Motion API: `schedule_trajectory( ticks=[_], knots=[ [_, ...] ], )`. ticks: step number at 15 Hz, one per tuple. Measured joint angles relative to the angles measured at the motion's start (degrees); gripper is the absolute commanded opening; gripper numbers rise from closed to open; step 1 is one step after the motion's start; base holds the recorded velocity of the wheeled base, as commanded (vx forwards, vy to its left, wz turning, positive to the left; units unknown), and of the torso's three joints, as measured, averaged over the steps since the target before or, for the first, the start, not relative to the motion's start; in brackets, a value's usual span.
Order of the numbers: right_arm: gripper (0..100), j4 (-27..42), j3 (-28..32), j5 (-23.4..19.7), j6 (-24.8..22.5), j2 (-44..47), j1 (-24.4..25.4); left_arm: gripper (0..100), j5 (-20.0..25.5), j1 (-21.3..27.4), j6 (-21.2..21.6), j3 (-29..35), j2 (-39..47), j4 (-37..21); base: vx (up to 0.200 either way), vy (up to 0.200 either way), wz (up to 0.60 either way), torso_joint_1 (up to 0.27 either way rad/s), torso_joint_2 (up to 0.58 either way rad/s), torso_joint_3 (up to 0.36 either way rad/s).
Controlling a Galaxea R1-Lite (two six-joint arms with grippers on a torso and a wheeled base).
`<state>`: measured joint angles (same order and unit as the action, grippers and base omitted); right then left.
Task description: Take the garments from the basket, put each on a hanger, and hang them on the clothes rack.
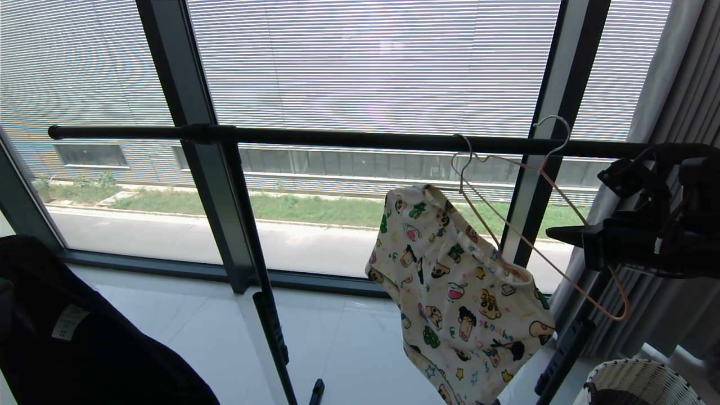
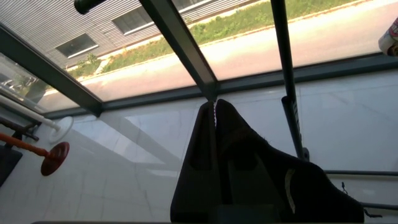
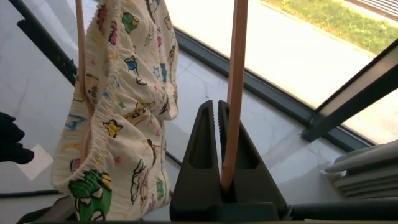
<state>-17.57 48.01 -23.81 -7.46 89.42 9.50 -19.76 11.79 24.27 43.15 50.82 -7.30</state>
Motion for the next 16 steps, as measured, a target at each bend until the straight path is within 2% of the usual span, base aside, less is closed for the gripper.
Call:
schedule_trajectory(
  ticks=[5,8,13,16],
  knots=[
    [0,0.02,-4.35,0.39,0.55,-5.52,-0.11,0,0.0,0.0,0.04,0.0,-0.61,0.0,0.0,0.0,0.0,0.0,0.0,0.0],
    [0,0.22,-9.17,1.67,0.57,-10.64,-0.11,0,0.0,0.0,0.06,0.11,-0.72,0.0,0.0,0.0,0.0,0.0,0.0,0.0],
    [0,0.52,-18.54,7.42,0.49,-19.36,-0.11,0,0.0,0.0,0.13,0.33,-0.69,0.0,0.0,0.0,0.0,0.0,0.0,0.0],
    [0,4.11,-21.55,9.96,0.49,-23.98,-0.11,0,0.02,0.0,0.49,0.2,-0.59,0.02,-0.2,0.0,0.0,0.005,0.0,0.002]
  ],
)
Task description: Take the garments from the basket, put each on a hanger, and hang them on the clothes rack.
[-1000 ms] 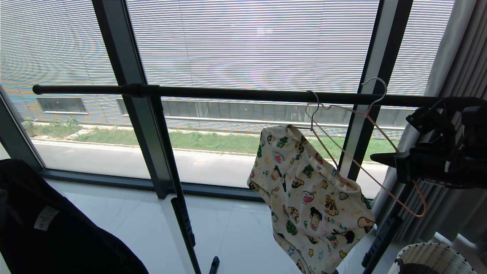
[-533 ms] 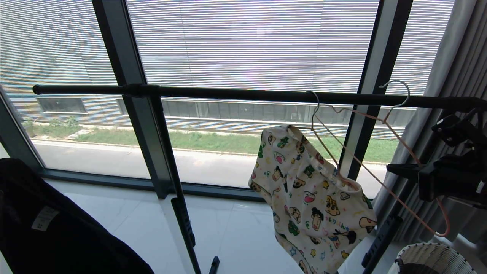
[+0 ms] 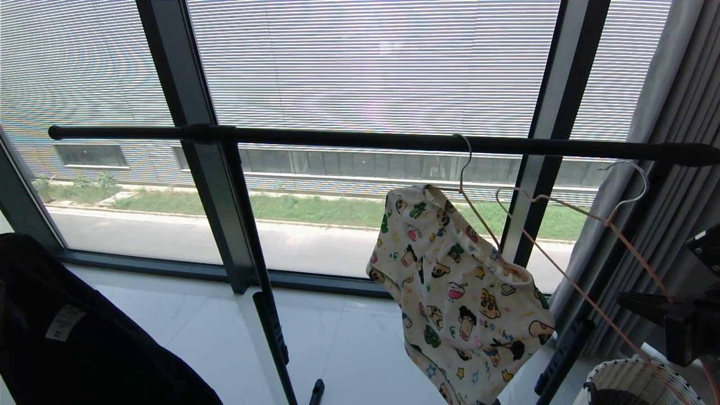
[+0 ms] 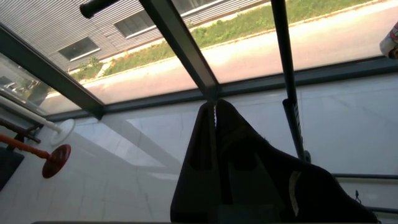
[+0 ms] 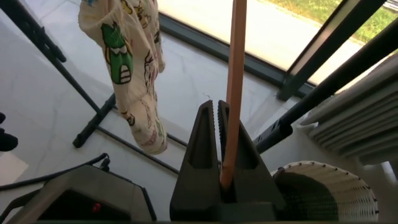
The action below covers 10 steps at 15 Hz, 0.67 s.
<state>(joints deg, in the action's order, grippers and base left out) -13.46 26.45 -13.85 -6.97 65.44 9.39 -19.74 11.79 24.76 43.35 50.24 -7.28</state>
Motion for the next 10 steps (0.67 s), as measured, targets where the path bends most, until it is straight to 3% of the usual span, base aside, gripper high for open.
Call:
schedule_trajectory(
  ticks=[10],
  knots=[
    [0,4.44,-0.3,0.22,-0.22,-5.57,0.09,0,0.09,0.0,0.04,-0.13,0.76,-0.02,-0.2,0.0,0.0,0.002,0.0,0.004]
  ],
)
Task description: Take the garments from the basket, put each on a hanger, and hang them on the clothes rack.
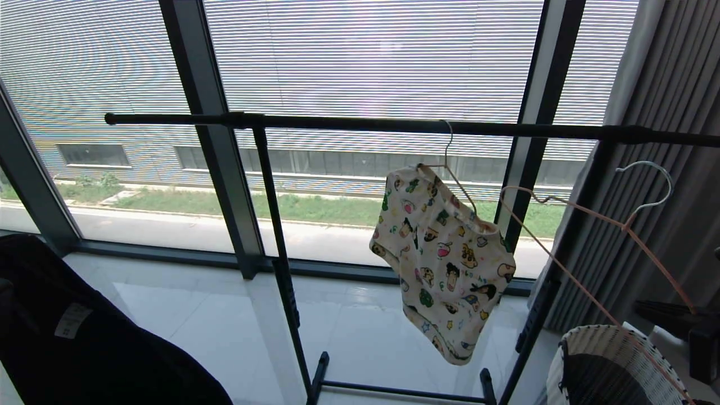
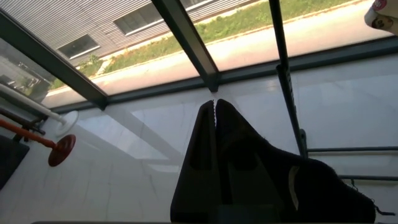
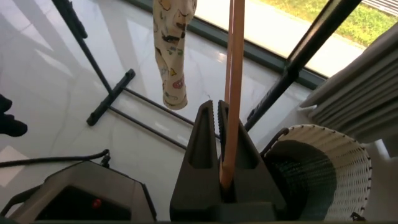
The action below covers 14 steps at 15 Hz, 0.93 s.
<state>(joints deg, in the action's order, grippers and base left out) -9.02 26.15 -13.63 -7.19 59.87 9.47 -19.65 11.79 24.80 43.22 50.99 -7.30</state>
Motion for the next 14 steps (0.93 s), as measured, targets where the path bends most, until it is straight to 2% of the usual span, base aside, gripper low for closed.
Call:
schedule_trajectory(
  ticks=[7,10,12,14],
  knots=[
    [0,1.48,0.02,-0.38,0.0,-0.39,0.8,0,0.09,0.0,-0.02,-0.22,1.26,0.02,-0.2,0.0,0.0,-0.001,0.0,0.002],
    [0,2.29,0.06,-0.84,0.24,-0.91,3.45,0,0.66,0.63,-0.09,-0.63,1.56,0.0,0.0,0.0,0.0,0.0,0.0,0.0],
    [0,2.21,0.13,-3.41,1.06,-1.13,5.77,0,1.01,3.69,-0.57,-0.99,1.68,0.35,0.0,0.0,0.0,0.0,0.0,0.0],
    [0,2.18,0.13,-5.69,3.29,-1.24,9.29,0,1.1,6.92,-2.66,-1.22,3.52,4.52,0.0,0.0,0.0,0.0,0.0,0.0]
  ],
)
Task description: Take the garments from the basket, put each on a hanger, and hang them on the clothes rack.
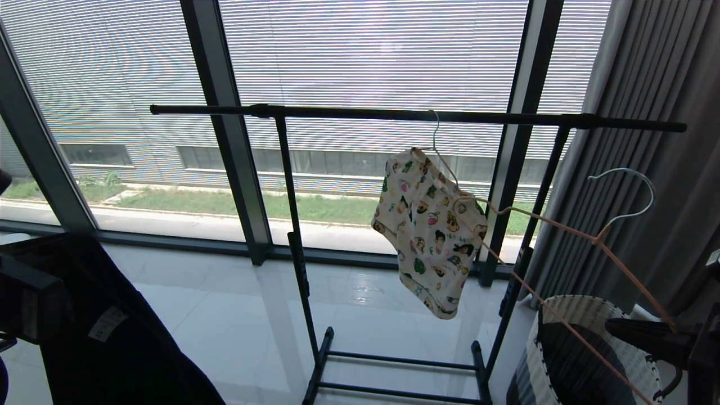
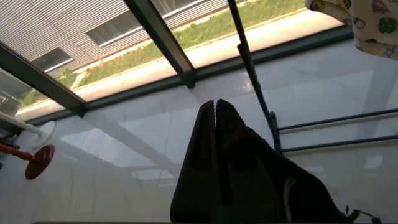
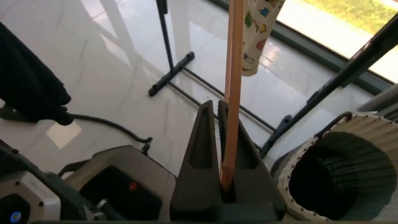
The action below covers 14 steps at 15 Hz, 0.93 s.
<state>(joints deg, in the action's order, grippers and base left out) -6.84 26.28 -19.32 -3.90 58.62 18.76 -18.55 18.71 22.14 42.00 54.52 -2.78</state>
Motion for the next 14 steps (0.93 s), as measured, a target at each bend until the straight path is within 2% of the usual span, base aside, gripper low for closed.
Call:
schedule_trajectory(
  ticks=[3,6,8,10,12,14],
  knots=[
    [0,0.0,0.04,-0.6,4.45,-0.11,8.36,0,-0.77,1.4,-3.61,0.04,6.62,8.96,0.0,0.0,0.0,0.0,0.0,0.0],
    [0,-0.05,0.1,-0.68,10.68,0.16,20.24,0,-1.41,1.71,-5.14,1.3,15.47,13.47,0.0,0.0,0.0,0.0,0.0,0.0],
    [0,-0.22,0.21,-0.62,11.78,0.52,24.1,0,-1.48,1.77,-6.16,2.9,19.54,13.93,0.0,0.0,0.0,0.0,0.0,0.0],
    [0,-0.38,0.73,-0.71,12.24,1.4,28.62,0,-1.52,2.18,-9.91,6.24,24.45,13.89,0.0,0.0,0.0,0.0,0.0,0.0],
    [0,-0.62,2.38,-0.68,12.37,3.41,30.68,0,-1.48,4.6,-15.23,9.46,28.2,13.95,0.0,0.0,0.0,0.0,0.0,0.0],
    [0,-2.52,3.54,-0.73,12.39,5.66,31.9,0,-1.32,6.31,-15.76,10.26,30.1,13.93,0.0,0.0,0.0,0.0,0.0,0.0]
  ],
)
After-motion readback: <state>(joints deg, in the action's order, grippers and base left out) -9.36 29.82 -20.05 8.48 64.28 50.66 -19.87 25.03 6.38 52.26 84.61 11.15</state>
